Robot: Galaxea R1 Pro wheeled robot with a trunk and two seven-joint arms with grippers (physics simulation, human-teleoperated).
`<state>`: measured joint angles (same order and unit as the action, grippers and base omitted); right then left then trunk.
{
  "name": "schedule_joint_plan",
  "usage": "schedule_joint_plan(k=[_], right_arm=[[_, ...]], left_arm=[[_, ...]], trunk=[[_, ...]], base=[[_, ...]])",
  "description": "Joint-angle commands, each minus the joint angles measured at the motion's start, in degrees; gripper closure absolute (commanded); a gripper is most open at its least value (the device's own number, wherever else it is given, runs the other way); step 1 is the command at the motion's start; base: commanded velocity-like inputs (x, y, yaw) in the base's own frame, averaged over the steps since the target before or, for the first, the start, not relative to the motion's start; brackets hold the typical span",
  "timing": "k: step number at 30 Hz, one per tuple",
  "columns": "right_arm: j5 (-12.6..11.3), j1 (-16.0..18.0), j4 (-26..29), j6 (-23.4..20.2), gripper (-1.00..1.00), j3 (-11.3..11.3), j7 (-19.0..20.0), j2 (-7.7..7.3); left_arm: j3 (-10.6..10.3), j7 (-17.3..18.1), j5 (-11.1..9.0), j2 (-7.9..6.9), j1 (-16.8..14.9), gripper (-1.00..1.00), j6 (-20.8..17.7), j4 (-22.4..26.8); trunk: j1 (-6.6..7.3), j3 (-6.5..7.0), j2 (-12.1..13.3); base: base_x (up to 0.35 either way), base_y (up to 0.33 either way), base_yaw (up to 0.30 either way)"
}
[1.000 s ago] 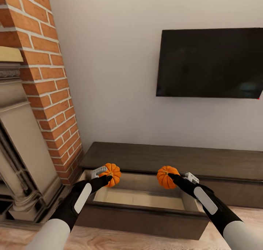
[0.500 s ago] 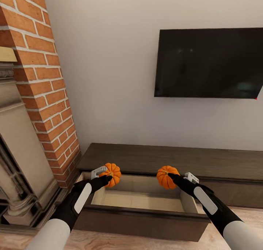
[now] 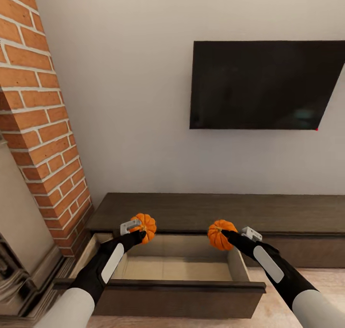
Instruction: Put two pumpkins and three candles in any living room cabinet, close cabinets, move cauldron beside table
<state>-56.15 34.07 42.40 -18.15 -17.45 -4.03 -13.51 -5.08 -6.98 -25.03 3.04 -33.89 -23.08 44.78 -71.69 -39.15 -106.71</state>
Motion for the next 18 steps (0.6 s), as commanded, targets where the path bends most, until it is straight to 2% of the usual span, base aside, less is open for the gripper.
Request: schedule_joint_plan(k=[1,3,4,7,10,12,13,18], right_arm=[[1.83,0.09,0.15,-0.20,1.00,-0.29,-1.43,0.08],[7.33,0.44,0.14,-0.51,1.00,-0.30,-4.28,1.03],[10.07,0.79,0.13,-0.60,1.00,-0.30,-5.92,2.13],[16.90,1.40,0.02,-0.70,1.00,-0.33,-9.81,6.82],[22.24,1.56,-0.02,-0.73,1.00,-0.36,-11.50,10.20],[24.88,1.59,-0.07,-0.74,1.00,-0.32,-11.99,11.79],[25.38,1.60,-0.09,-0.74,1.00,-0.35,-12.09,12.29],[26.19,1.61,-0.22,-0.74,1.00,-0.44,-12.56,15.25]], left_arm=[[-0.30,-2.46,-0.88,0.28,-0.04,1.00,0.02,-0.07],[-0.39,-6.07,-0.94,0.76,-0.08,1.00,0.23,-0.21],[-0.42,-7.44,-0.99,0.88,-0.10,1.00,0.29,-0.24],[-0.45,-9.37,-1.11,1.06,-0.12,1.00,0.35,-0.31],[-0.45,-9.91,-1.15,1.14,-0.12,1.00,0.33,-0.30],[-0.46,-10.03,-1.16,1.18,-0.12,1.00,0.32,-0.31],[-0.46,-10.06,-1.13,1.23,-0.12,1.00,0.32,-0.34],[-0.53,-10.07,-0.68,2.91,-0.12,1.00,0.28,-0.39]], trunk=[[0.01,-0.03,-0.03],[0.01,-0.01,-0.03],[0.01,-0.01,-0.03],[0.01,0.00,-0.03],[0.01,0.00,-0.03],[0.01,0.00,-0.03],[0.01,0.00,-0.03],[0.01,0.00,-0.03]], base=[[0.001,-0.001,0.026],[0.001,-0.001,0.014],[0.000,0.000,0.007],[0.000,0.000,0.003],[0.000,0.000,0.000],[0.000,0.000,0.000],[0.000,0.000,0.000],[0.000,0.000,0.000]])
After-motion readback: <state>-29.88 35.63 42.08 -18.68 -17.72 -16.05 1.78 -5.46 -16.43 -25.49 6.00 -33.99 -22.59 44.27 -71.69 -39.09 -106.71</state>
